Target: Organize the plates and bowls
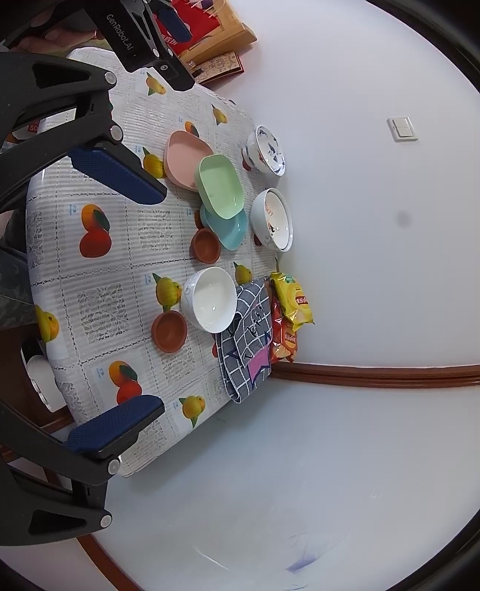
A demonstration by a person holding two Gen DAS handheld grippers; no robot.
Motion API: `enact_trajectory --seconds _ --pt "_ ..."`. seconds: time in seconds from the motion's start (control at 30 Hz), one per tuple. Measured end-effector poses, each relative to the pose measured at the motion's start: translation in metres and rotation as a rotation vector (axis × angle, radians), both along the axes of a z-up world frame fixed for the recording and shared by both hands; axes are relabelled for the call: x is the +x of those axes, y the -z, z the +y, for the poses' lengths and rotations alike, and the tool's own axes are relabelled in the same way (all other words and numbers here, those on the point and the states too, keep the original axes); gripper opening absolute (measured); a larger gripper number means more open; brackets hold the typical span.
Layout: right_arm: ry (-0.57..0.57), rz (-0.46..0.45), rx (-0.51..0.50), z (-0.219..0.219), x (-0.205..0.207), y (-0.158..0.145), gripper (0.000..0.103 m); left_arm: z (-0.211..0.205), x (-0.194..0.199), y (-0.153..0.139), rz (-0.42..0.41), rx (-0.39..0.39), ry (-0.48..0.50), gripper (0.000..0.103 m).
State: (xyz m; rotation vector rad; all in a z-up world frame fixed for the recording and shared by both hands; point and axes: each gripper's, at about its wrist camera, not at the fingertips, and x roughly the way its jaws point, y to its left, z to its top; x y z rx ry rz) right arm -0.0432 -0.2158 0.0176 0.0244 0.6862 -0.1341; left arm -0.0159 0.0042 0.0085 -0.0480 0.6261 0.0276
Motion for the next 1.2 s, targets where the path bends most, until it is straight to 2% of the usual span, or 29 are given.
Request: enact_trajectory --seconds 1.2 --pt "0.002 -0.012 0.006 -0.0007 -0.0067 -0.0013 0.102 -0.0018 -0.0025 -0.0044 -0.008 0.007 0.001 0.103"
